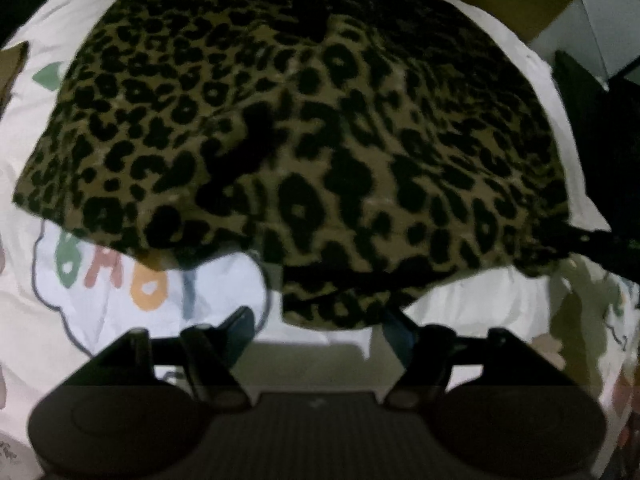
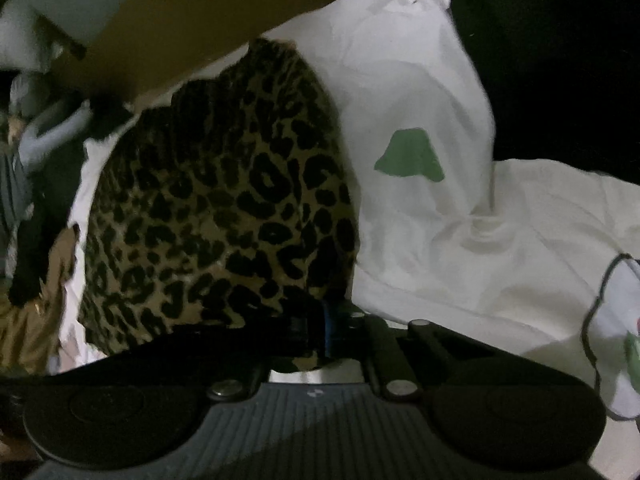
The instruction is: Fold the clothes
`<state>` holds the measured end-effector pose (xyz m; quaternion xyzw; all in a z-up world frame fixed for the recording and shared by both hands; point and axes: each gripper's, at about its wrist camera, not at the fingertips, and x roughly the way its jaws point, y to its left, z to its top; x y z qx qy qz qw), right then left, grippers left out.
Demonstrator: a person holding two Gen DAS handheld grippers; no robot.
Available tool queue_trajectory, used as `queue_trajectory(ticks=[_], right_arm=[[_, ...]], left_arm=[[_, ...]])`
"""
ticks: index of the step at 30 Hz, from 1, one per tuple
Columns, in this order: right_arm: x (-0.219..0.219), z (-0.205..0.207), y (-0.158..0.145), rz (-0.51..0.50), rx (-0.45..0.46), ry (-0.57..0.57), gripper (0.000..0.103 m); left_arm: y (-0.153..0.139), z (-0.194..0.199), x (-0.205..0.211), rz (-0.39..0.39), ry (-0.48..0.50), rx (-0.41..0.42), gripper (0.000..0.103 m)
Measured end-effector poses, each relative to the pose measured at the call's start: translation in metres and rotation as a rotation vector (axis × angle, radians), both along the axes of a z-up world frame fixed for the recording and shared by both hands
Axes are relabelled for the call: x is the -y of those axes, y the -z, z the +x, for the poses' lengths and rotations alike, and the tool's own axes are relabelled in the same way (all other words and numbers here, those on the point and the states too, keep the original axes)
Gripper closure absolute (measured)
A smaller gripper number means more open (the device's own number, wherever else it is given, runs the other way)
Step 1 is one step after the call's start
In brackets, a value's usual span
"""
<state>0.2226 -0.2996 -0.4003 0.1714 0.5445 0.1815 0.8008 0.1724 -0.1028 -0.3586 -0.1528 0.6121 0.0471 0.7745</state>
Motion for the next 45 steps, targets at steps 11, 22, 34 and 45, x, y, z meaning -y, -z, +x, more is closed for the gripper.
queue_trajectory(ticks=[11,22,34,45], right_arm=[[0.058,0.005,-0.021,0.024,0.023,0.195,0.103],[0.087,0.014,-0.022,0.013,0.050,0.256,0.103],[0.108,0.011,-0.045,-0.026,0.089,0.312,0.103],[0.111,-0.006,-0.024,0.012,0.016,0.312,0.078]], left_arm=[[0.000,-0.001,-0.005,0.003,0.021,0.044,0.059],[-0.026,-0.018,-0.004,-0.015,0.118,0.058,0.098],[-0.029,-0.029,0.013,-0.136,0.147,-0.033,0.098],[-0.034,-0.024,0.022,-0.002,0.201,-0.018,0.059]])
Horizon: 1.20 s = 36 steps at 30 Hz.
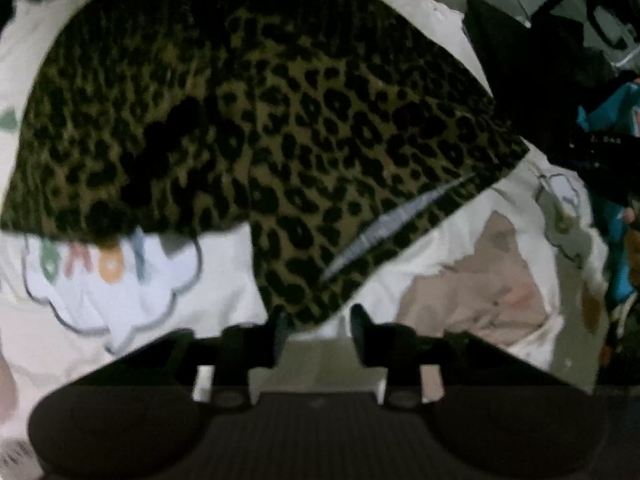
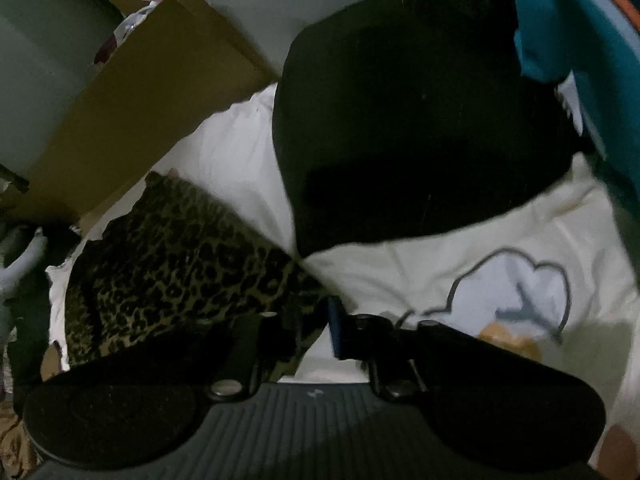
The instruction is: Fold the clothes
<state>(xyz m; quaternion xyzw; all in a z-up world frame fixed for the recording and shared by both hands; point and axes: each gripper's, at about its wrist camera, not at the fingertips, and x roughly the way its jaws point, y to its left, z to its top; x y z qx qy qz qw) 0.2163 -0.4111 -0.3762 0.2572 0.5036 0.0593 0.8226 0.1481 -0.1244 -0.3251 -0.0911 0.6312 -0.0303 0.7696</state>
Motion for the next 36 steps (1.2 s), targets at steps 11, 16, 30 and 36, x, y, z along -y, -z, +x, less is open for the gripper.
queue_trajectory(ticks=[11,16,30,36], right_arm=[[-0.016,-0.008,0.015,0.132,-0.013,-0.031,0.056],[-0.019,-0.003,0.029,0.167,-0.026,-0.009,0.051],[-0.021,0.007,0.042,0.264,-0.001,0.044,0.053],[-0.023,0.012,0.047,0.250,-0.026,0.057,0.074]], left_arm=[[-0.021,0.012,0.021,0.048,0.097,0.178,0.049],[-0.004,0.028,0.034,0.057,0.174,0.194,0.048],[0.033,0.030,0.040,0.147,0.316,0.158,0.032],[0.039,0.031,0.041,0.176,0.307,0.175,0.044]])
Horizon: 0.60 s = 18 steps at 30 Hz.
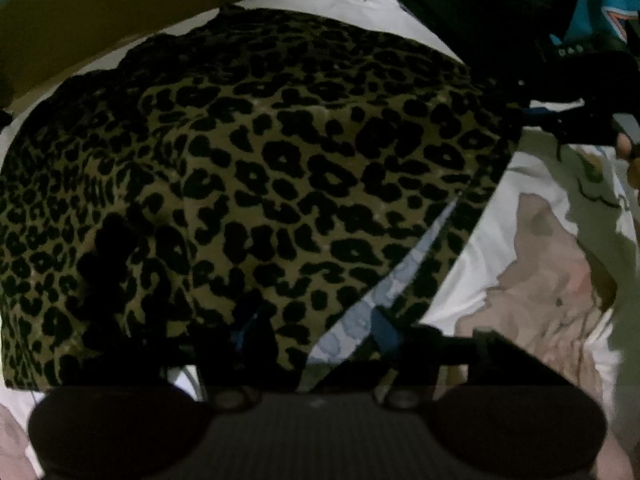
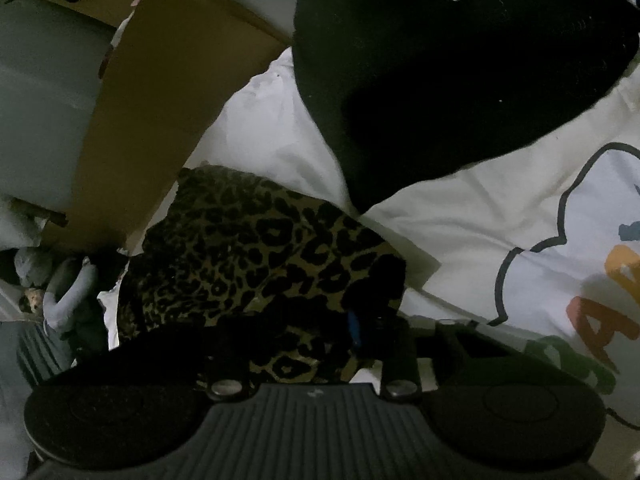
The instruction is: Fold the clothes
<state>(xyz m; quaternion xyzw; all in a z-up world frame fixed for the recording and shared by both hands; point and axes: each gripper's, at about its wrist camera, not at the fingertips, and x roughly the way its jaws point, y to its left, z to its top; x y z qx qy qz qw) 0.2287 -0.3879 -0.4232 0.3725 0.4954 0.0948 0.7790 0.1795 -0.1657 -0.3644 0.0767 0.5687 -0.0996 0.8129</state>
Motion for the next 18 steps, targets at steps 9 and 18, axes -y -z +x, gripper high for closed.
queue_trajectory(ticks=[9,18], right_arm=[[-0.001,0.000,0.001,-0.029,-0.020,0.004,0.101],[0.015,-0.009,-0.017,-0.069,0.004,0.063,0.103]], left_arm=[[-0.007,0.002,-0.006,-0.074,0.019,-0.005,0.102],[-0.031,-0.013,0.001,-0.157,0.087,-0.001,0.103]])
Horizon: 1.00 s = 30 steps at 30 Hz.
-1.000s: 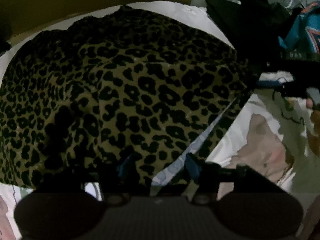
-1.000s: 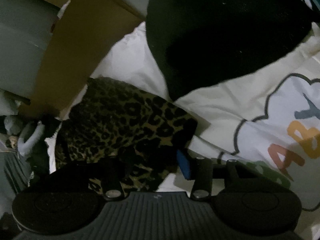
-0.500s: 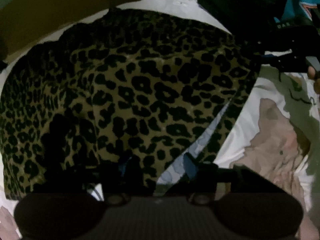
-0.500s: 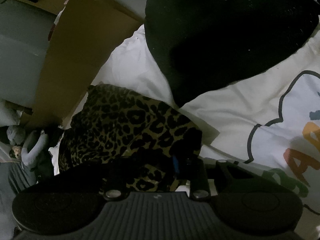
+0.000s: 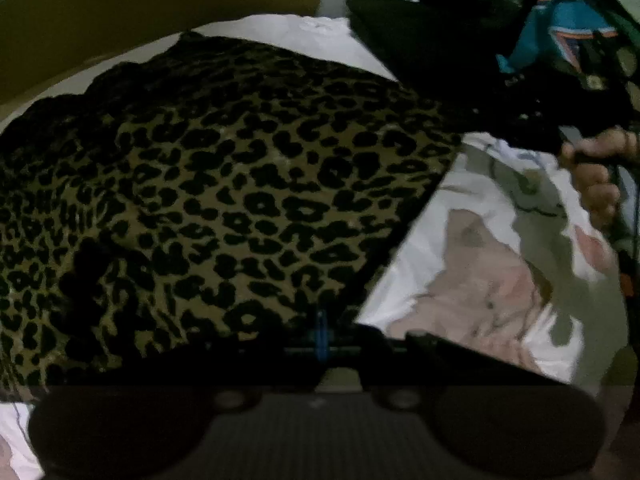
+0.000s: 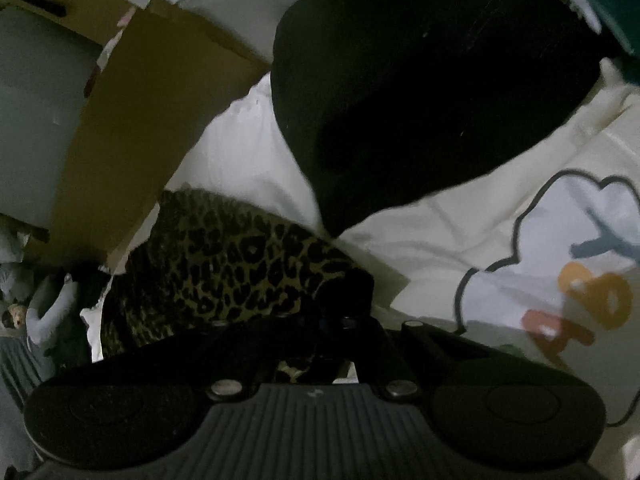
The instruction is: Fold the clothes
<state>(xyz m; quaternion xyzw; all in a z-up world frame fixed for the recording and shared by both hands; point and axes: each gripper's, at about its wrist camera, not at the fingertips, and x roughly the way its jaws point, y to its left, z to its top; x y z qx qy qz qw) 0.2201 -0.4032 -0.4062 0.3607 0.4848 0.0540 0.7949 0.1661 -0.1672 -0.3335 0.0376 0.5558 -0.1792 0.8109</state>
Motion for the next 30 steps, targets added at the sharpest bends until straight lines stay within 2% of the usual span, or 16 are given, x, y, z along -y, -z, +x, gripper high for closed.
queue_trajectory(ticks=[4,9,12,13,14,16,18,24,30], right_arm=[[0.005,-0.001,-0.004,-0.015,0.000,0.016,0.103],[0.004,0.001,0.006,-0.032,-0.054,0.014,0.103],[0.003,-0.001,0.008,-0.070,-0.062,0.015,0.098],[0.004,-0.002,0.007,-0.075,-0.057,0.015,0.089],[0.005,-0.002,0.005,-0.075,-0.050,0.015,0.066],[0.007,-0.004,0.002,-0.079,-0.030,0.017,0.041],[0.009,-0.004,0.000,-0.086,-0.014,0.021,0.040],[0.011,0.010,0.016,-0.061,-0.042,0.033,0.041],[0.014,0.019,0.034,0.030,-0.060,0.080,0.047]], left_arm=[[0.002,-0.006,0.002,-0.019,0.013,-0.025,0.103],[0.024,-0.014,0.002,-0.011,0.037,-0.101,0.103],[0.025,-0.016,0.000,-0.006,0.022,-0.114,0.103],[0.022,-0.017,-0.001,-0.009,0.014,-0.110,0.102],[0.019,-0.017,-0.002,-0.011,0.007,-0.105,0.100],[0.012,-0.015,-0.004,-0.025,0.004,-0.092,0.097],[0.005,-0.015,-0.005,-0.038,0.005,-0.078,0.093],[-0.005,-0.009,-0.007,-0.065,-0.028,-0.052,0.090],[0.003,-0.003,-0.029,-0.039,-0.136,-0.070,0.090]])
